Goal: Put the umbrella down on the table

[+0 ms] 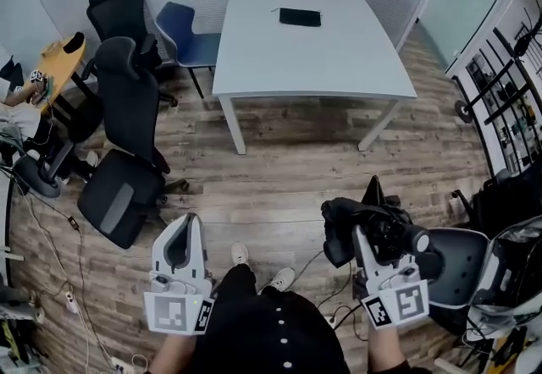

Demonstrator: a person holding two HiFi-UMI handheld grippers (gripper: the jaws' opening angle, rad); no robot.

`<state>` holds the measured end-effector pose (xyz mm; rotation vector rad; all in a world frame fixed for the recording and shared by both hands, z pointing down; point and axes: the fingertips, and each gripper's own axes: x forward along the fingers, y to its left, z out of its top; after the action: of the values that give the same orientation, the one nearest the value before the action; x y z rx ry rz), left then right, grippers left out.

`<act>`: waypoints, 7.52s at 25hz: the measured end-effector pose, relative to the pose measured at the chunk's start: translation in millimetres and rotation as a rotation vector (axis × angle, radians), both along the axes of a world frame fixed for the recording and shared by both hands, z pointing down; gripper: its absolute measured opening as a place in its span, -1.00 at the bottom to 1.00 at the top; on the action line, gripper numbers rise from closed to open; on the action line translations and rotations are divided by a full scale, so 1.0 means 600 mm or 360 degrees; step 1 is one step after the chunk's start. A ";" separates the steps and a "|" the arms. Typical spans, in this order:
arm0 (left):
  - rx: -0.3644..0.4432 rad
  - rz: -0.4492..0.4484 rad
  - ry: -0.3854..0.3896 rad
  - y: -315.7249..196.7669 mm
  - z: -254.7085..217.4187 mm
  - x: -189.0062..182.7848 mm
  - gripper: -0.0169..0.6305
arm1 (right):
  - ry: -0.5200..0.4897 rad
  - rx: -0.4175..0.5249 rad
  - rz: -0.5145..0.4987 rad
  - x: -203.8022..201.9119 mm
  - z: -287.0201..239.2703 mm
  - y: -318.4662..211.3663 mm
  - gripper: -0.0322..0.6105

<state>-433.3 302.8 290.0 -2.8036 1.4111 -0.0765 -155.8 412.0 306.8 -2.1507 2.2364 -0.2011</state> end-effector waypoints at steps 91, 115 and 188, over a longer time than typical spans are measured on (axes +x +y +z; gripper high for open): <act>0.0096 0.0652 0.0027 -0.559 0.029 0.563 -0.90 | 0.0094 0.0054 0.0575 0.441 0.026 -0.412 -0.12; 0.0002 0.0760 0.0102 -0.569 0.055 0.713 -0.90 | 0.0129 0.0021 0.0610 0.563 0.035 -0.424 -0.12; -0.0119 0.0117 0.0016 -0.941 0.080 0.941 -0.90 | 0.0087 -0.0256 -0.0292 0.887 0.174 -1.048 -0.12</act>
<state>131.2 -262.1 337.9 -2.9169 1.3329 -0.1172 376.1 -217.0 411.3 -2.0440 2.5317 -0.3427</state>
